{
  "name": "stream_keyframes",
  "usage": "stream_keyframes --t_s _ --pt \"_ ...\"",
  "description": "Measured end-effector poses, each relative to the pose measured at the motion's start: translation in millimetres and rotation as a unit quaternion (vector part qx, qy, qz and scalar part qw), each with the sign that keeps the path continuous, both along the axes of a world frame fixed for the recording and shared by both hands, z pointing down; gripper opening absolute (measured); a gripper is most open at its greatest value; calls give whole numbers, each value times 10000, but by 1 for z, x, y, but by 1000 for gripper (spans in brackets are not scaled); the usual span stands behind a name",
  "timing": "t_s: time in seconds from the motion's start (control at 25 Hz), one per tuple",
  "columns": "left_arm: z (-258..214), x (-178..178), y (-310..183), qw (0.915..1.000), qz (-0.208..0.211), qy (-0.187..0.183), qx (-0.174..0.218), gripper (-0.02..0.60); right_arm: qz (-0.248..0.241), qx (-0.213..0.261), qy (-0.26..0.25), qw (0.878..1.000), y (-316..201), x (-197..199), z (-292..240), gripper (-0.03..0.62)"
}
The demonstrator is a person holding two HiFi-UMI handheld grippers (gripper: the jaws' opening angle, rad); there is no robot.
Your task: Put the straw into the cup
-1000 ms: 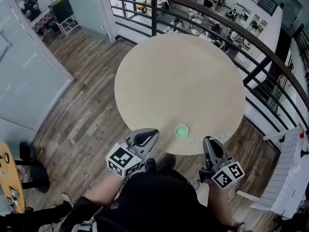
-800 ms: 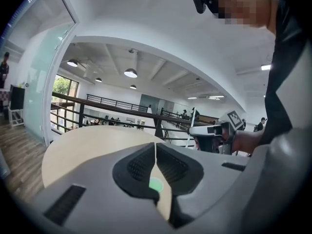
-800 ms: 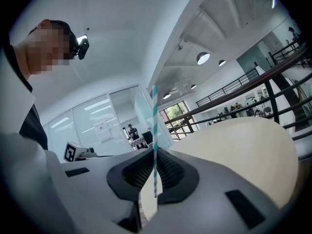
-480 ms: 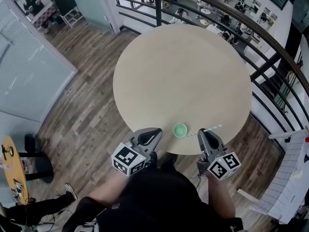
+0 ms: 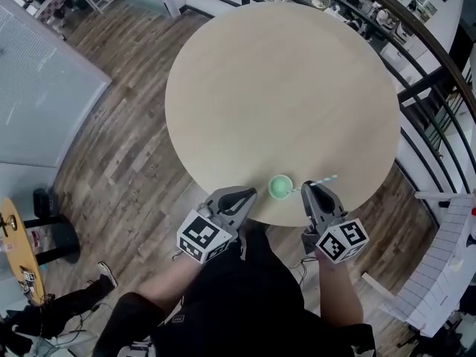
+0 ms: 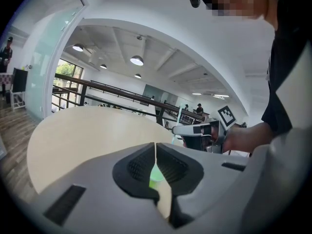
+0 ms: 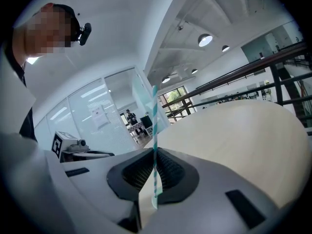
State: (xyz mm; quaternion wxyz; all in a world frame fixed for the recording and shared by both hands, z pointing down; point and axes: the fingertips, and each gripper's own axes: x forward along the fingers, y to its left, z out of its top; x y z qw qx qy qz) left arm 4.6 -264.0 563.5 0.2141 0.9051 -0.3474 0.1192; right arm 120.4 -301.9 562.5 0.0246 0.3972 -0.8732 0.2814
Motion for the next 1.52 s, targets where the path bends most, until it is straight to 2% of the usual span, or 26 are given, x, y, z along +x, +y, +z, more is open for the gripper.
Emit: stream_keyframes --t_s 0.28,0.68,1.28,1.52 --pt "29 4 -11 9998 77 -70 -161 15 -34 -195 163 9997 -15 -8 42 32" --pt "36 3 -24 9996 85 -119 -228 15 -160 -577 364 9975 -14 -17 87 34" --pt "36 0 -25 9995 29 24 -316 15 -189 -846 480 9951 -9 -22 106 35" --pt "35 -6 -23 9995 4 43 -318 15 -57 -842 580 9947 -11 -19 104 35"
